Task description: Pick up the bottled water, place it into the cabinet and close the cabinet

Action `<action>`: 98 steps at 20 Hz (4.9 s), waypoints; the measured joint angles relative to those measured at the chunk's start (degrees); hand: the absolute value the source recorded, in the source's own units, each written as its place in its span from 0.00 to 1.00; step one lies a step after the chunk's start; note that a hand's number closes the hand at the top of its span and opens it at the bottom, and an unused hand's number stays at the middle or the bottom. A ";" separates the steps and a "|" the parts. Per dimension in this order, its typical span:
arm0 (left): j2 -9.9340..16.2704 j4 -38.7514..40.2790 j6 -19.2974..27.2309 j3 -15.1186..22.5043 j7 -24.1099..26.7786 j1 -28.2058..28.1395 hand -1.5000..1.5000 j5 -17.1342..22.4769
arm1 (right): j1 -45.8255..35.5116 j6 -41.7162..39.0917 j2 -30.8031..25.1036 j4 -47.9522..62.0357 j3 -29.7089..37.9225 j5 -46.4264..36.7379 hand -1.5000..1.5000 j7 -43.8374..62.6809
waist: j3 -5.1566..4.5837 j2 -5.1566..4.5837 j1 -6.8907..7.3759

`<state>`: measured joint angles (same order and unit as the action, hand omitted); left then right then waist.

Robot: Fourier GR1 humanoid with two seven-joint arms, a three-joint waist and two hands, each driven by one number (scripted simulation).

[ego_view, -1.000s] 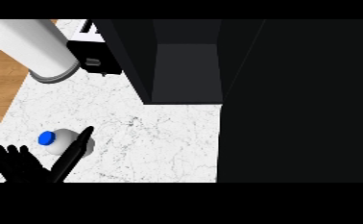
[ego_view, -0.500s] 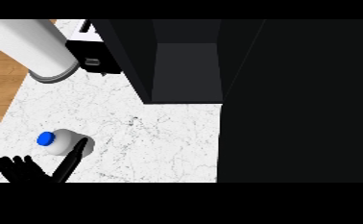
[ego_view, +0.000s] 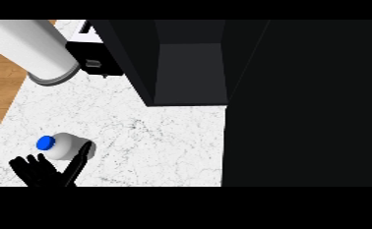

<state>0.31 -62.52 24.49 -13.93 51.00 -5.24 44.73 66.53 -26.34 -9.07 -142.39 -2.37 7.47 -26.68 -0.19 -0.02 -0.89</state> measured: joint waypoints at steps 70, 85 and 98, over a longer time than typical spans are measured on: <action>-0.30 -13.06 19.81 44.74 -38.55 45.17 1.00 -19.92 | -8.10 -5.09 1.98 3.23 10.09 2.83 0.00 3.19 | 0.19 -0.12 -0.70; -0.29 9.51 16.07 39.99 -31.81 53.96 1.00 -16.43 | -9.33 -7.43 2.00 4.03 12.84 5.10 0.00 4.28 | 0.15 -0.44 -1.26; -0.32 28.81 11.99 32.88 -22.90 63.42 1.00 -13.01 | -11.84 -8.52 2.02 4.87 13.02 6.76 0.00 5.50 | 0.15 -0.66 -1.73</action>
<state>0.00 -33.71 36.48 18.94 28.10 58.18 31.71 54.70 -34.86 -7.05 -137.52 10.65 14.23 -21.19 -0.04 -0.68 -2.61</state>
